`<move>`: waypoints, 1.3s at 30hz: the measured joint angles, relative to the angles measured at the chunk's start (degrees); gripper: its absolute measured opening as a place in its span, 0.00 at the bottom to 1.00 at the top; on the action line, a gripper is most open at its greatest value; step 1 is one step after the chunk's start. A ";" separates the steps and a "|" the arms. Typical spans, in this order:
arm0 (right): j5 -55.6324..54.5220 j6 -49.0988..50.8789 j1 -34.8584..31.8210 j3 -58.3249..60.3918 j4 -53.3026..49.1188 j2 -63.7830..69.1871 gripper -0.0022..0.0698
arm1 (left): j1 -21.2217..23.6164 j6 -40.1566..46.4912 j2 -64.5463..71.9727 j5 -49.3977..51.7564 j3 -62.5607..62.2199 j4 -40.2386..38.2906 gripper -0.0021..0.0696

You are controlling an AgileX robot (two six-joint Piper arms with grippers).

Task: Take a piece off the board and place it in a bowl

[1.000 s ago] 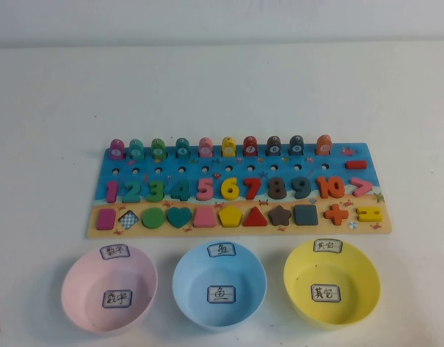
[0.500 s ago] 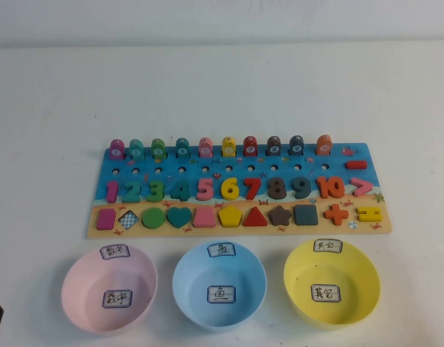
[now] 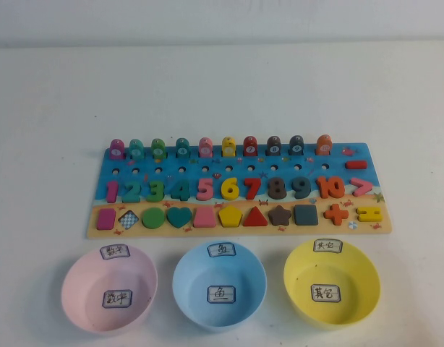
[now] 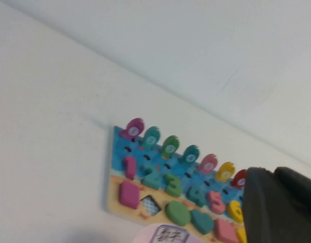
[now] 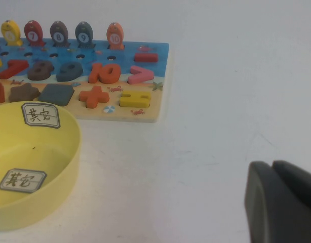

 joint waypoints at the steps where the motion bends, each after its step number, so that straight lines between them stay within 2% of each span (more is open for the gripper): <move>1: 0.00 0.00 0.00 0.00 0.00 0.00 0.01 | 0.00 -0.15 0.16 1.68 -1.82 -0.12 0.02; 5: 0.00 0.00 0.00 0.00 0.00 0.00 0.01 | 0.00 -0.48 5.25 8.52 -11.06 0.58 0.02; 11: 0.00 0.00 0.00 0.00 0.00 0.00 0.01 | 0.00 -0.32 18.77 18.76 -23.58 6.60 0.02; 23: 0.00 0.00 0.00 0.00 0.00 0.00 0.01 | 0.00 13.25 44.02 35.13 -38.92 8.57 0.02; 27: 0.00 0.00 0.00 0.00 0.00 0.00 0.01 | -0.45 15.76 48.77 36.16 -39.29 8.85 0.02; 39: 0.00 0.00 0.00 0.00 0.00 0.00 0.01 | -8.10 15.13 60.50 33.79 -44.98 8.53 0.02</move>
